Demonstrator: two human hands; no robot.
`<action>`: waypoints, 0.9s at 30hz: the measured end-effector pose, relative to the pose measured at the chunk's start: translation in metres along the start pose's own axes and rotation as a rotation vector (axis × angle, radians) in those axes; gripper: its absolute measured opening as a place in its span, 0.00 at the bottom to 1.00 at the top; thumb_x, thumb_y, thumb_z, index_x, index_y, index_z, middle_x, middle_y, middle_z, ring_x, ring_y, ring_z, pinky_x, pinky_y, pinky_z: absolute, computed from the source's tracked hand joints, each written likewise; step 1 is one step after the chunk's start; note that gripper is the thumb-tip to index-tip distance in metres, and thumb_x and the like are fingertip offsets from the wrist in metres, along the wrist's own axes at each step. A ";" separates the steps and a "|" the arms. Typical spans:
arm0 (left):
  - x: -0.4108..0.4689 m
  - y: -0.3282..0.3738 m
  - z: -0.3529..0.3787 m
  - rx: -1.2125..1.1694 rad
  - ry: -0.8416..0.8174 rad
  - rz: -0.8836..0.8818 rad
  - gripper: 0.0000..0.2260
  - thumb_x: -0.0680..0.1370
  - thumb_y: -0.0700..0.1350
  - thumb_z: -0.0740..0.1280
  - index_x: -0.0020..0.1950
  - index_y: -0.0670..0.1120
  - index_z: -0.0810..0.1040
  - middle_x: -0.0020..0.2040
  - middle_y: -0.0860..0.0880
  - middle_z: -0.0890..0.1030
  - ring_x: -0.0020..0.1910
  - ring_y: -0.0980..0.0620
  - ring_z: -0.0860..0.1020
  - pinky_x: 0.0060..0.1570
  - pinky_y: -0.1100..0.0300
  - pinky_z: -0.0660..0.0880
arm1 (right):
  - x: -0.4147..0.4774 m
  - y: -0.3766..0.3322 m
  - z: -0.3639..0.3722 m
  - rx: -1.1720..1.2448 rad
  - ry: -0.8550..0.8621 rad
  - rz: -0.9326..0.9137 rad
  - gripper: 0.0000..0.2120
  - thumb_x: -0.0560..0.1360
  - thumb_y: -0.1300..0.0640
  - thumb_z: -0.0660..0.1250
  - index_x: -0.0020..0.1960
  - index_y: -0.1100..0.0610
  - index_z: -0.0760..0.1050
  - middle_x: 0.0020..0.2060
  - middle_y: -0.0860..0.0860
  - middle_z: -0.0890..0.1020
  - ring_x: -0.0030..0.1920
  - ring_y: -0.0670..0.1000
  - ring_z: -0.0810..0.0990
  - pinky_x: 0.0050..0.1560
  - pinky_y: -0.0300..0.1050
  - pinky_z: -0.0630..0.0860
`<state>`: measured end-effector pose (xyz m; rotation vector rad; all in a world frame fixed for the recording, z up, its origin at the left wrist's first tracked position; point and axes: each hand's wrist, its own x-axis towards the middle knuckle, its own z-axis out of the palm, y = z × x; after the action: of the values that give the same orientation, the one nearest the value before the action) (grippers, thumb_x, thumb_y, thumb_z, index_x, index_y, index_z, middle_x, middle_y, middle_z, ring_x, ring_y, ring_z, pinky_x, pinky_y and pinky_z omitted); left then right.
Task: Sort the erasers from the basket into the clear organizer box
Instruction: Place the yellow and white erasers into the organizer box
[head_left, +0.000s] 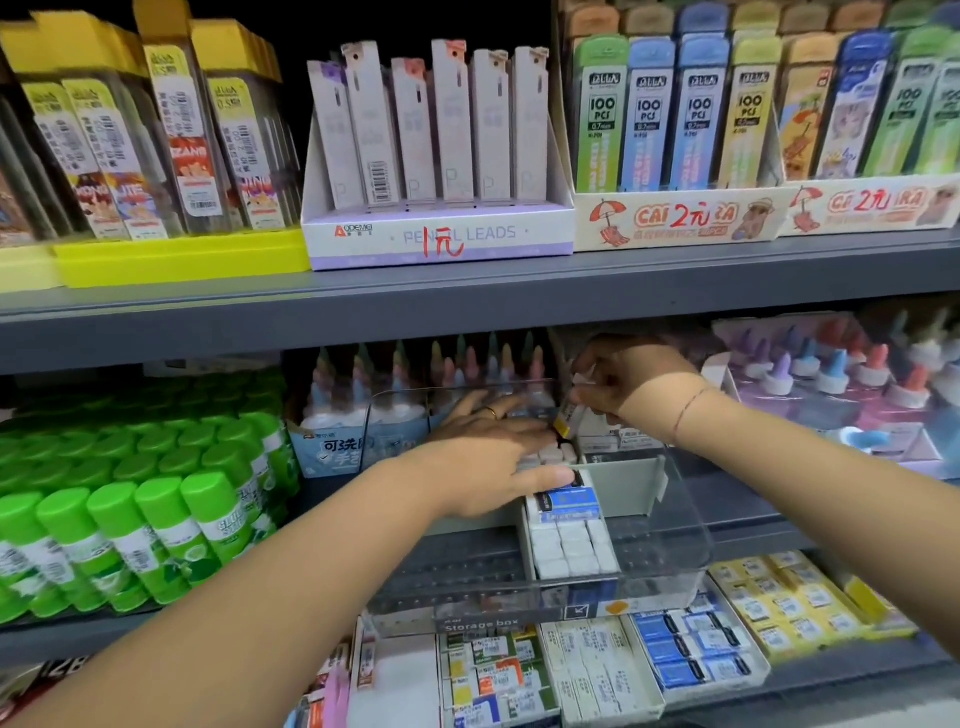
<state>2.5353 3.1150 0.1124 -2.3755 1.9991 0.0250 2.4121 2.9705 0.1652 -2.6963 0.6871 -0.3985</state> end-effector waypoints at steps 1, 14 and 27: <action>0.000 0.000 0.001 -0.002 0.013 0.000 0.37 0.71 0.72 0.39 0.77 0.59 0.57 0.78 0.59 0.55 0.77 0.55 0.45 0.74 0.49 0.39 | 0.002 -0.005 -0.001 -0.084 -0.024 -0.013 0.07 0.76 0.49 0.66 0.51 0.51 0.71 0.35 0.46 0.77 0.27 0.45 0.74 0.31 0.34 0.69; -0.005 -0.001 0.011 -0.074 0.077 -0.008 0.32 0.77 0.69 0.44 0.76 0.57 0.60 0.78 0.58 0.57 0.77 0.57 0.43 0.74 0.50 0.36 | 0.016 -0.017 0.018 -0.384 -0.156 -0.093 0.14 0.75 0.48 0.67 0.57 0.55 0.78 0.53 0.53 0.80 0.50 0.54 0.78 0.46 0.39 0.68; -0.038 0.012 0.010 -0.127 0.182 -0.089 0.33 0.76 0.69 0.43 0.78 0.57 0.53 0.78 0.61 0.47 0.75 0.63 0.38 0.72 0.57 0.33 | -0.006 0.006 0.034 0.035 -0.005 -0.009 0.07 0.75 0.51 0.68 0.47 0.53 0.83 0.46 0.51 0.82 0.45 0.50 0.78 0.46 0.36 0.69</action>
<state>2.5168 3.1508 0.1036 -2.6315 2.0205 -0.0705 2.4162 2.9764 0.1309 -2.6670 0.6606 -0.4017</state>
